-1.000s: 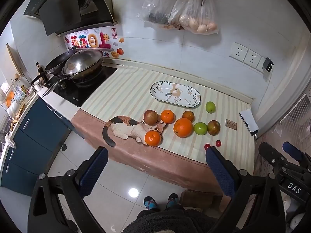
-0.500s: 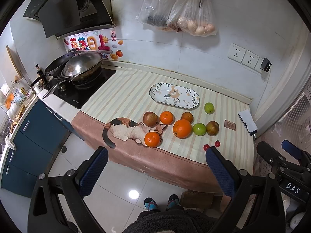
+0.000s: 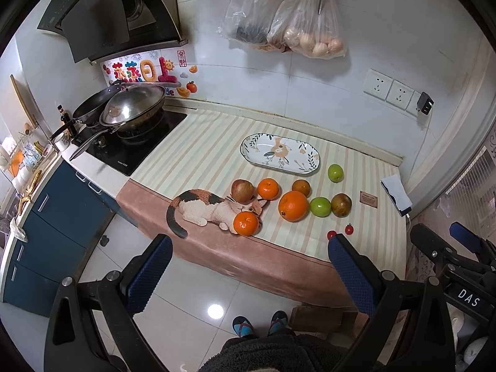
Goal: Organize fruits
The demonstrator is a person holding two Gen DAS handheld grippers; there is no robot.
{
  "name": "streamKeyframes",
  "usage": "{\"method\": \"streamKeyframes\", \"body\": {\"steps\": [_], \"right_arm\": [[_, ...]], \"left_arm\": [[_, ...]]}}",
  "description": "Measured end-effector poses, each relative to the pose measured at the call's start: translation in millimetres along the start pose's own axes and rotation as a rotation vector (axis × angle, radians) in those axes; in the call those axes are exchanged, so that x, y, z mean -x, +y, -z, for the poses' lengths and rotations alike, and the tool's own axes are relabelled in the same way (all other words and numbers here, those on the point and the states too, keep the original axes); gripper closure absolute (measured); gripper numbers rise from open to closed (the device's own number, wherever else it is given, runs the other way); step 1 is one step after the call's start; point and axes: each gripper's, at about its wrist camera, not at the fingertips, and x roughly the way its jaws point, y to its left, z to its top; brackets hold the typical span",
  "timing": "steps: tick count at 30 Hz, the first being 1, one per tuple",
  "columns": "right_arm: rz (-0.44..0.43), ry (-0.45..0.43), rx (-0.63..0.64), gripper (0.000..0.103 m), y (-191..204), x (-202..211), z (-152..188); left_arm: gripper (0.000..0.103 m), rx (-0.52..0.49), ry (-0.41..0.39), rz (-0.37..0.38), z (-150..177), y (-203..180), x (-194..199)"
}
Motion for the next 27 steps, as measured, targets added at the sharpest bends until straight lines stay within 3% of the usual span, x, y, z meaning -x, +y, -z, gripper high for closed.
{"method": "streamKeyframes", "body": {"steps": [27], "right_arm": [[-0.008,-0.004,0.002,0.000,7.9,-2.7,-3.7]], "left_arm": [[0.000,-0.003,-0.003,-0.004,0.6,2.8,0.6]]}}
